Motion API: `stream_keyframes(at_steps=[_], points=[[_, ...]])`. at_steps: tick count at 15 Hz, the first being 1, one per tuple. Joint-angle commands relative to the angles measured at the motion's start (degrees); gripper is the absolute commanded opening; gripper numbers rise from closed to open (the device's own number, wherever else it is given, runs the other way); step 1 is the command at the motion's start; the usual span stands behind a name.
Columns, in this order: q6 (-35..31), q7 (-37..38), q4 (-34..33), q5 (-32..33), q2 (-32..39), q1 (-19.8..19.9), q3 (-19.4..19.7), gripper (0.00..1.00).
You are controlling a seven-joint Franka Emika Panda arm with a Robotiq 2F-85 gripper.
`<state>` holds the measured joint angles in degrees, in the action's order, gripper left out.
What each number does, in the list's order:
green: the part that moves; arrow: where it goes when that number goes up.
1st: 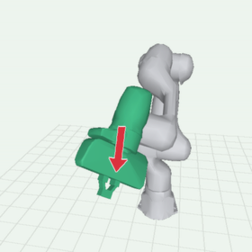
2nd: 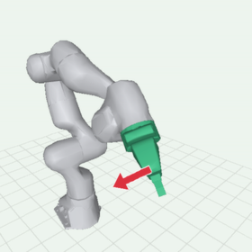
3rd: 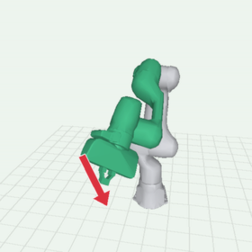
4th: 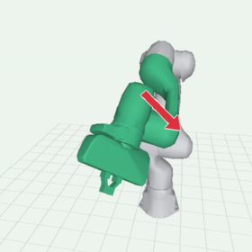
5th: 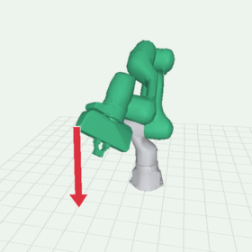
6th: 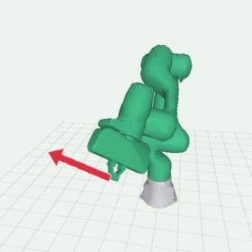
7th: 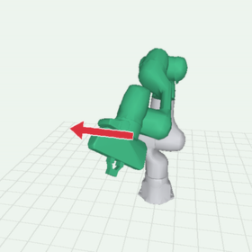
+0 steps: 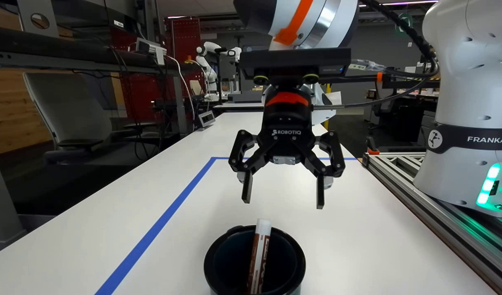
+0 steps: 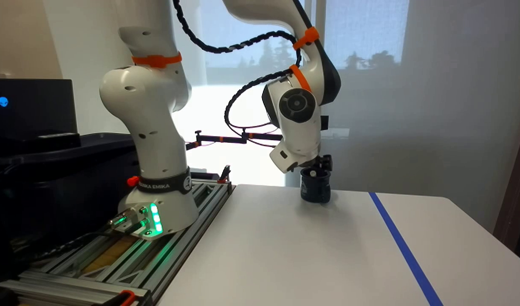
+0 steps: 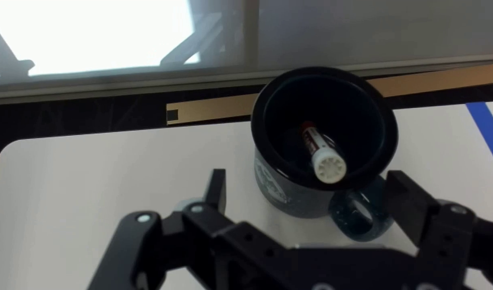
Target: Remove the marker from the cup and put it on the table
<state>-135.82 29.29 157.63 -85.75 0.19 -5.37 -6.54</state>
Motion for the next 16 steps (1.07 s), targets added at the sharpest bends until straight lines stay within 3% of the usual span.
stream_keyframes(at_steps=[1,8,10,11,12,13,14,16], points=[[1.4,0.9,-0.1,-0.1,-0.3,-0.9,-0.4,1.0],[1.3,-0.2,-0.2,-0.6,-0.7,-0.4,0.2,0.97],[1.0,-0.7,-0.3,-1.2,-0.6,-0.4,0.4,0.88],[0.8,-1.0,-0.3,-1.4,-0.5,-0.4,0.5,0.88],[0.9,-1.0,-0.3,-1.4,-0.4,-0.4,0.5,0.79],[0.9,-1.1,-0.4,-1.5,-0.3,-0.4,0.6,0.83],[0.8,-1.2,-0.5,-1.6,-0.2,-0.5,0.6,0.77],[0.8,-1.5,-0.6,-1.9,0.0,-0.5,0.6,0.75]])
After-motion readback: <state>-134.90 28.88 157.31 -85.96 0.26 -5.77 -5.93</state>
